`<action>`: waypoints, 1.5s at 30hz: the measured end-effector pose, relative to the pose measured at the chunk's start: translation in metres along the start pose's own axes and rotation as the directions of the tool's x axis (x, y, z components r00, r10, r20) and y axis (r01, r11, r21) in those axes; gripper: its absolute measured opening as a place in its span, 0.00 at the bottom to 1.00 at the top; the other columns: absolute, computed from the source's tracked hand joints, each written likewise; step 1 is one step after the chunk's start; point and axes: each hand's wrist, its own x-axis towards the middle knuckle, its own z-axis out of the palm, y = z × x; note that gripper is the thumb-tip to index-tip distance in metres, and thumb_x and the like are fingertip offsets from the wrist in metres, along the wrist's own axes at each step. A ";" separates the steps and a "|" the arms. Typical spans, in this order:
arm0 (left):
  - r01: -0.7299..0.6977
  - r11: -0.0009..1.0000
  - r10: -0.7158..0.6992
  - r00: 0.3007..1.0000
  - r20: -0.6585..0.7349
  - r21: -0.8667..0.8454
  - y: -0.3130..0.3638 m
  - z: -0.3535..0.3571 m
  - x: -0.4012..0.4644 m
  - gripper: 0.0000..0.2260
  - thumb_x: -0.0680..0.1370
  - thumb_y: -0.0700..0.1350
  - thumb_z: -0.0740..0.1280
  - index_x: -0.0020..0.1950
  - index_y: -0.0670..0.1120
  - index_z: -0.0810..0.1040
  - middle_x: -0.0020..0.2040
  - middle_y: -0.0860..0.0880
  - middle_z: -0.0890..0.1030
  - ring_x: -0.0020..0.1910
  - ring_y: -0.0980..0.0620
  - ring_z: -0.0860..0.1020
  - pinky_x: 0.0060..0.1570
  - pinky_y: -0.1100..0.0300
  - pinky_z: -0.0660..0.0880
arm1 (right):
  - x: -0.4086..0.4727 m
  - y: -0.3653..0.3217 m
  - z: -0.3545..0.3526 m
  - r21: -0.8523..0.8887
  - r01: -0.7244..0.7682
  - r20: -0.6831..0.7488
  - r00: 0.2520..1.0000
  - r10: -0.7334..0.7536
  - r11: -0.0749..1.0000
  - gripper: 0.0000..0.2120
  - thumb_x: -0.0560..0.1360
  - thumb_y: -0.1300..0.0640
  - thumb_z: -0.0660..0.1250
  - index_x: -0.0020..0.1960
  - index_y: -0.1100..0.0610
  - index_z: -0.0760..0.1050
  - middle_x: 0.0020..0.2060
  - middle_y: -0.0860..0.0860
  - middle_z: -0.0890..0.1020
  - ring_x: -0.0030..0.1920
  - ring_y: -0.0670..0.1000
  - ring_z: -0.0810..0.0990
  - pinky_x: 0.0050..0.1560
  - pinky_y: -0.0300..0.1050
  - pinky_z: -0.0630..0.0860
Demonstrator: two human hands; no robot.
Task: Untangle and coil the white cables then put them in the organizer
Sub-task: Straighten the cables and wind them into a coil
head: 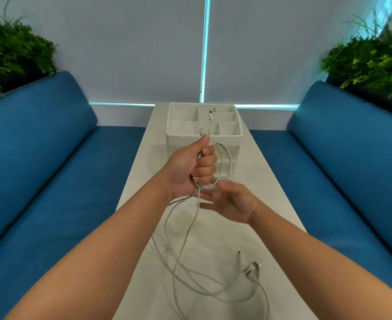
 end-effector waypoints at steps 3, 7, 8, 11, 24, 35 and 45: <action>-0.014 1.000 0.015 1.000 0.012 -0.023 0.002 0.004 -0.002 0.18 0.84 0.54 0.54 0.37 0.48 0.66 0.24 0.55 0.61 0.19 0.59 0.58 0.18 0.67 0.56 | 0.004 0.017 0.019 -0.164 -0.070 0.075 0.994 0.084 0.984 0.38 0.61 0.55 0.76 0.69 0.57 0.69 0.65 0.56 0.75 0.68 0.53 0.72 0.63 0.49 0.65; -0.034 0.998 0.034 0.999 0.000 -0.061 0.003 0.002 -0.009 0.17 0.84 0.54 0.54 0.37 0.48 0.66 0.24 0.55 0.61 0.18 0.60 0.59 0.18 0.68 0.55 | 0.013 0.020 0.040 -0.451 -0.064 0.012 0.997 0.078 0.890 0.11 0.70 0.51 0.70 0.51 0.50 0.83 0.55 0.43 0.83 0.63 0.46 0.75 0.72 0.49 0.61; -0.042 0.997 0.042 0.999 -0.005 -0.063 0.005 0.001 -0.011 0.17 0.84 0.54 0.54 0.37 0.48 0.66 0.24 0.55 0.61 0.18 0.60 0.59 0.18 0.68 0.55 | 0.014 0.019 0.042 -0.522 -0.052 -0.005 0.998 0.057 0.851 0.12 0.73 0.48 0.68 0.50 0.53 0.84 0.51 0.41 0.84 0.59 0.43 0.77 0.70 0.47 0.63; -0.066 0.995 0.065 0.998 -0.014 -0.080 0.012 -0.007 -0.020 0.17 0.84 0.53 0.54 0.38 0.48 0.66 0.23 0.55 0.61 0.18 0.60 0.59 0.18 0.68 0.55 | 0.012 0.012 0.043 -0.678 -0.009 -0.056 0.998 -0.040 0.735 0.22 0.77 0.43 0.65 0.48 0.62 0.83 0.35 0.41 0.81 0.40 0.42 0.74 0.54 0.39 0.68; -0.082 0.993 0.087 0.994 -0.065 0.085 0.032 -0.028 -0.053 0.16 0.83 0.54 0.53 0.39 0.49 0.67 0.25 0.56 0.57 0.23 0.58 0.50 0.17 0.70 0.52 | 0.004 -0.001 0.001 -0.860 -0.204 -0.182 0.979 0.091 0.469 0.31 0.65 0.30 0.69 0.34 0.60 0.76 0.32 0.55 0.75 0.36 0.50 0.73 0.47 0.44 0.70; 0.058 0.768 0.118 0.966 -0.230 0.638 0.002 -0.025 -0.051 0.15 0.85 0.52 0.52 0.41 0.48 0.66 0.30 0.51 0.58 0.27 0.53 0.54 0.31 0.57 0.50 | 0.009 -0.072 0.021 -0.228 -0.471 -0.438 0.831 0.342 0.852 0.10 0.76 0.55 0.58 0.38 0.58 0.70 0.28 0.49 0.63 0.24 0.46 0.59 0.21 0.35 0.61; -0.112 0.796 0.368 0.870 -0.327 0.595 -0.066 -0.008 -0.017 0.16 0.86 0.50 0.49 0.41 0.50 0.68 0.32 0.53 0.68 0.27 0.60 0.64 0.27 0.68 0.63 | 0.026 -0.054 0.065 -0.339 -0.122 -0.647 0.750 -0.137 0.933 0.10 0.78 0.63 0.63 0.39 0.63 0.77 0.30 0.54 0.75 0.26 0.47 0.72 0.30 0.39 0.73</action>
